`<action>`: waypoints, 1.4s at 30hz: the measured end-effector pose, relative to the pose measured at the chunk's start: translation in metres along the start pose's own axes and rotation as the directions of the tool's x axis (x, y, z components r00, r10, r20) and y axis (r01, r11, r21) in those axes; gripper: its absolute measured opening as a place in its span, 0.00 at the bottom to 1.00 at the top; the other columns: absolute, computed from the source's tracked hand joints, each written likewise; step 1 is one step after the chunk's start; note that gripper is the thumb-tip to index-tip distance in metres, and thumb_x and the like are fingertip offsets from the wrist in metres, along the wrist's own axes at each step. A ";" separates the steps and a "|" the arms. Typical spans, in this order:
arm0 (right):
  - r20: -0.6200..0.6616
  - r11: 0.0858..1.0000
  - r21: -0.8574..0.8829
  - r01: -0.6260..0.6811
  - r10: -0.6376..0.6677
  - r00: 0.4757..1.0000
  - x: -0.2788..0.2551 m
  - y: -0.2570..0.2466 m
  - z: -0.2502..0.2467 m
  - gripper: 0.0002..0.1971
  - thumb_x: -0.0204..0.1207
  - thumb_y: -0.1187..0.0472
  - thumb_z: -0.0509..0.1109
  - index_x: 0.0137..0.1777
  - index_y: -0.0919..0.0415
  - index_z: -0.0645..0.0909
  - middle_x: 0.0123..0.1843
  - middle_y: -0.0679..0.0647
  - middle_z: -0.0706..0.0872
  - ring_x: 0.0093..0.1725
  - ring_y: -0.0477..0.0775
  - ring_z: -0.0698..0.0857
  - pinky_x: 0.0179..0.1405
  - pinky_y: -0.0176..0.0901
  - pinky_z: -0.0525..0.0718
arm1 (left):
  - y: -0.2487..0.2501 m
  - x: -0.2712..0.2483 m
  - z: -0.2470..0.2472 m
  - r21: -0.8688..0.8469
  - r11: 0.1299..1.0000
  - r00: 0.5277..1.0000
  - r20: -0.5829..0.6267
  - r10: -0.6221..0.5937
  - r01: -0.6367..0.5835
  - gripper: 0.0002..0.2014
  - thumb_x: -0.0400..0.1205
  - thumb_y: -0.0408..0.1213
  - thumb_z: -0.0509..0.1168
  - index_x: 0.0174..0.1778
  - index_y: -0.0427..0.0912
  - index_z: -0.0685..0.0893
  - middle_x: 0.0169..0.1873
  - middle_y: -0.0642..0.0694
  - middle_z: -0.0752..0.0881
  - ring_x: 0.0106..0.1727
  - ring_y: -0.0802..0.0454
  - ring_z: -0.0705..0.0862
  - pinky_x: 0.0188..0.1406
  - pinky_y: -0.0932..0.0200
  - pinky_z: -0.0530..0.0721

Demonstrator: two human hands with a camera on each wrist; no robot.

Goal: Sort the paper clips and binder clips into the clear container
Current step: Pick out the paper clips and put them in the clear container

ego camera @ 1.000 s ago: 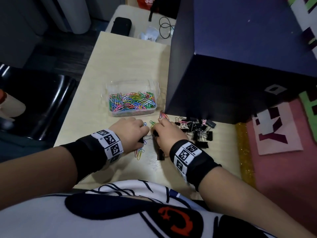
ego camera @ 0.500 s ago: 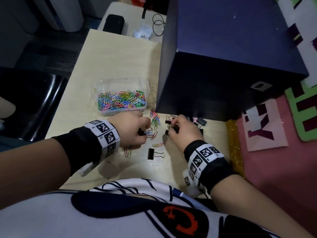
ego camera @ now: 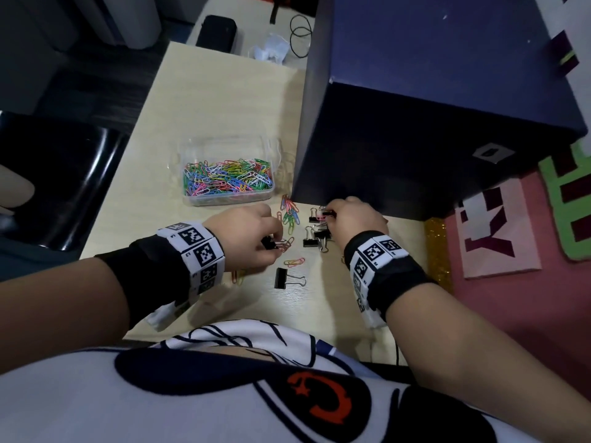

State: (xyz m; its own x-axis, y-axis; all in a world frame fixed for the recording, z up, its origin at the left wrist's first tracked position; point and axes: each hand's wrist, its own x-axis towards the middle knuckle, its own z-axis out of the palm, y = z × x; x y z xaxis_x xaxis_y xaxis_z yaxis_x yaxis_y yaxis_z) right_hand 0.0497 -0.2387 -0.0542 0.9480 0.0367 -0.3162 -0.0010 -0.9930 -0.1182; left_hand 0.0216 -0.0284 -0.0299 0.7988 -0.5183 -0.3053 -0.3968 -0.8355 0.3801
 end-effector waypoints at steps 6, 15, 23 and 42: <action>-0.056 0.990 -0.112 0.086 -0.092 0.994 0.000 -0.001 0.005 0.15 0.80 0.57 0.62 0.66 0.52 0.79 0.56 0.56 0.80 0.57 0.61 0.80 0.47 0.47 0.74 | -0.007 -0.008 0.002 -0.001 0.999 0.999 0.023 -0.039 0.039 0.16 0.77 0.53 0.65 0.56 0.51 0.82 0.52 0.49 0.79 0.54 0.48 0.81 0.54 0.56 0.80; -0.045 0.981 -0.132 0.139 -0.146 0.988 -0.002 0.001 0.009 0.15 0.78 0.63 0.62 0.63 0.54 0.80 0.58 0.55 0.79 0.60 0.60 0.77 0.56 0.50 0.74 | -0.012 -0.008 0.003 -0.007 0.998 0.998 0.030 -0.060 0.060 0.15 0.76 0.53 0.65 0.55 0.51 0.82 0.50 0.49 0.79 0.52 0.48 0.82 0.53 0.55 0.81; 0.044 0.983 -0.154 0.098 -0.092 0.995 -0.003 0.002 0.005 0.16 0.79 0.55 0.62 0.64 0.58 0.79 0.60 0.56 0.78 0.62 0.61 0.77 0.58 0.52 0.75 | -0.002 0.003 -0.001 -0.003 1.000 0.999 0.030 -0.019 0.019 0.17 0.80 0.53 0.62 0.60 0.48 0.80 0.53 0.47 0.81 0.54 0.47 0.82 0.49 0.60 0.75; -0.104 0.959 0.280 0.037 -0.008 0.995 -0.036 -0.004 -0.019 0.08 0.82 0.53 0.60 0.55 0.53 0.76 0.56 0.51 0.80 0.50 0.55 0.81 0.45 0.46 0.77 | 0.010 0.032 -0.003 -0.200 0.978 0.992 -0.097 -0.081 0.060 0.16 0.83 0.37 0.61 0.66 0.47 0.79 0.59 0.46 0.83 0.58 0.47 0.81 0.58 0.58 0.75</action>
State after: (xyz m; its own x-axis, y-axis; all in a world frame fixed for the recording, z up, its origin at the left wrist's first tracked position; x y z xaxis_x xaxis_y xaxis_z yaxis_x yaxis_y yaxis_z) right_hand 0.0215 -0.2381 -0.0245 0.9760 0.0328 -0.2155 -0.0550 -0.9197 -0.3888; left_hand 0.0443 -0.0528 -0.0335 0.8685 -0.4287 -0.2490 -0.2496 -0.8120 0.5276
